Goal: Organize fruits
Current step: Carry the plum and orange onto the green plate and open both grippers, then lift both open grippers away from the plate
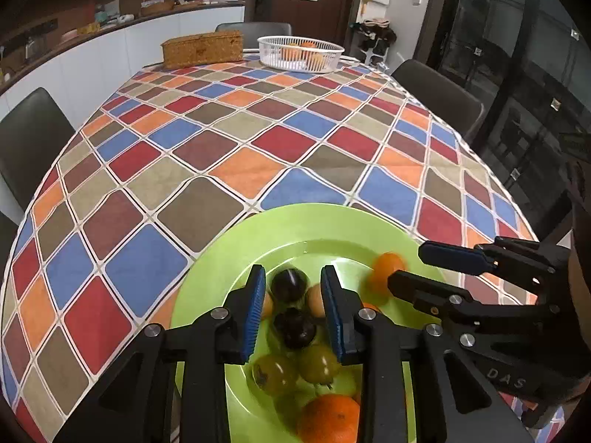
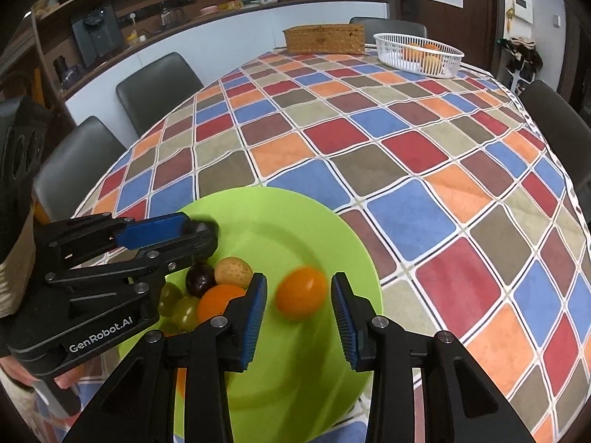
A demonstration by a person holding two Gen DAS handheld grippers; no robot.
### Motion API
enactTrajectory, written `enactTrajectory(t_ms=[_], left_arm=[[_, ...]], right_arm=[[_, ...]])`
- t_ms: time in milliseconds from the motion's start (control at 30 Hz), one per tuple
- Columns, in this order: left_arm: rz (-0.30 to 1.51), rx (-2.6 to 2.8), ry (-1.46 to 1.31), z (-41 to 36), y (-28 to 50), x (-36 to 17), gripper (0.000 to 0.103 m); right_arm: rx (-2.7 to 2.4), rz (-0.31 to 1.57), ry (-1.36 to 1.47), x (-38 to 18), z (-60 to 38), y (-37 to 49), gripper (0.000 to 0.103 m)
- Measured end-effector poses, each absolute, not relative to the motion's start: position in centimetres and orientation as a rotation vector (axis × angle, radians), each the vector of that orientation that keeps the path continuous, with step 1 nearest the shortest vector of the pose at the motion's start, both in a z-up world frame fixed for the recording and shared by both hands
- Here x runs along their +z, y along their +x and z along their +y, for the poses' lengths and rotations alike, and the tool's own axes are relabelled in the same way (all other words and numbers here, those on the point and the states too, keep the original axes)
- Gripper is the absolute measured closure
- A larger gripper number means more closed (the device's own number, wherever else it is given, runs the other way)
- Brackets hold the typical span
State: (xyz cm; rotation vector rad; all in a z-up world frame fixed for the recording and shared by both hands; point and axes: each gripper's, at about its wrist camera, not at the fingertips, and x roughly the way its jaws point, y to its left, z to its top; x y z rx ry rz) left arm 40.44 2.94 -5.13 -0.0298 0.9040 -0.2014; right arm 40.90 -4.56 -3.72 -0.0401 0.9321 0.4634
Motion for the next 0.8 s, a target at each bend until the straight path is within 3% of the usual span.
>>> enactTrajectory(t_ms=[333,500,800], left_arm=[[0.836,-0.141,-0.002,2.4,35.3,-1.5,0.069],[0.786,-0.138,0.026,1.8,31.6,0.9,0.062],[0.717,-0.124,0.049,0.7,24.3,3.9,0.044]], right_arm=[[0.427,0.85,-0.04,-0.4,-6.0,37.4,0.063],[0.409,0.791,-0.038,2.1,-6.9,34.0,0.063],[0.37,0.71,-0.039,5.5,-8.7,26.9,0.049]])
